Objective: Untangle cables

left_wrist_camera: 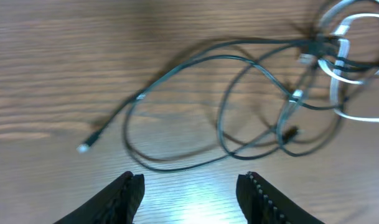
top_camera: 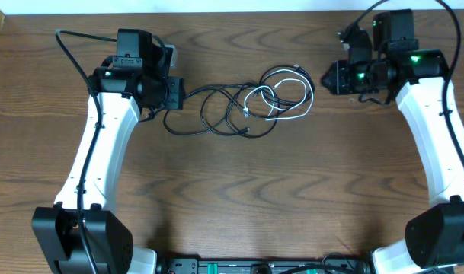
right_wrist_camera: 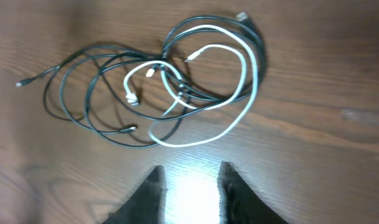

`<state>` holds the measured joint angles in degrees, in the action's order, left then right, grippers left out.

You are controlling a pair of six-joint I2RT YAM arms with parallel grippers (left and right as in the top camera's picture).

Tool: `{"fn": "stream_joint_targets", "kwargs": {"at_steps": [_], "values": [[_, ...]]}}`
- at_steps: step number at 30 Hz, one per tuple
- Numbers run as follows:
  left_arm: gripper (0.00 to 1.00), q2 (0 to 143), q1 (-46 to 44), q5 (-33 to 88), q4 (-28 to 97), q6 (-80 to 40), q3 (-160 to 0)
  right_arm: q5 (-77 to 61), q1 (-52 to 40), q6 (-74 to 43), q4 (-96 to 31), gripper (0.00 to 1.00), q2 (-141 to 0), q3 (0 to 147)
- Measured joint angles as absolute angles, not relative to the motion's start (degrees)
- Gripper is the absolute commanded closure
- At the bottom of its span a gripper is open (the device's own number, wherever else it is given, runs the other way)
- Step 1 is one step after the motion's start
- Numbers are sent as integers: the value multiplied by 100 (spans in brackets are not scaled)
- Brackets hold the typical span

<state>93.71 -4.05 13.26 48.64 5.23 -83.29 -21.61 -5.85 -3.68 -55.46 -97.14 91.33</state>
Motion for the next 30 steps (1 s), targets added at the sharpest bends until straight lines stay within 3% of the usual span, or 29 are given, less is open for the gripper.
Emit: {"fn": "stream_joint_targets", "kwargs": {"at_steps": [4, 11, 21, 26, 30], "values": [[44, 9371, -438, 1831, 4864, 652, -8329, -2209, -657, -486, -5446, 50, -9821, 9137], [44, 9371, -921, 2163, 4764, 711, -8329, -2261, -825, -663, -5551, 49, -10643, 9139], [44, 9373, -1179, 2198, 4460, 510, -8329, -2547, -1533, 1586, -5594, 29, -11430, 9139], [44, 9373, -1179, 2193, 4458, 451, -8329, -2598, -1763, 2333, -5509, 32, -11891, 9139], [44, 9373, -1179, 2193, 4456, 449, -8329, -2602, -1763, 2571, -5546, 46, -12130, 9139]]}}
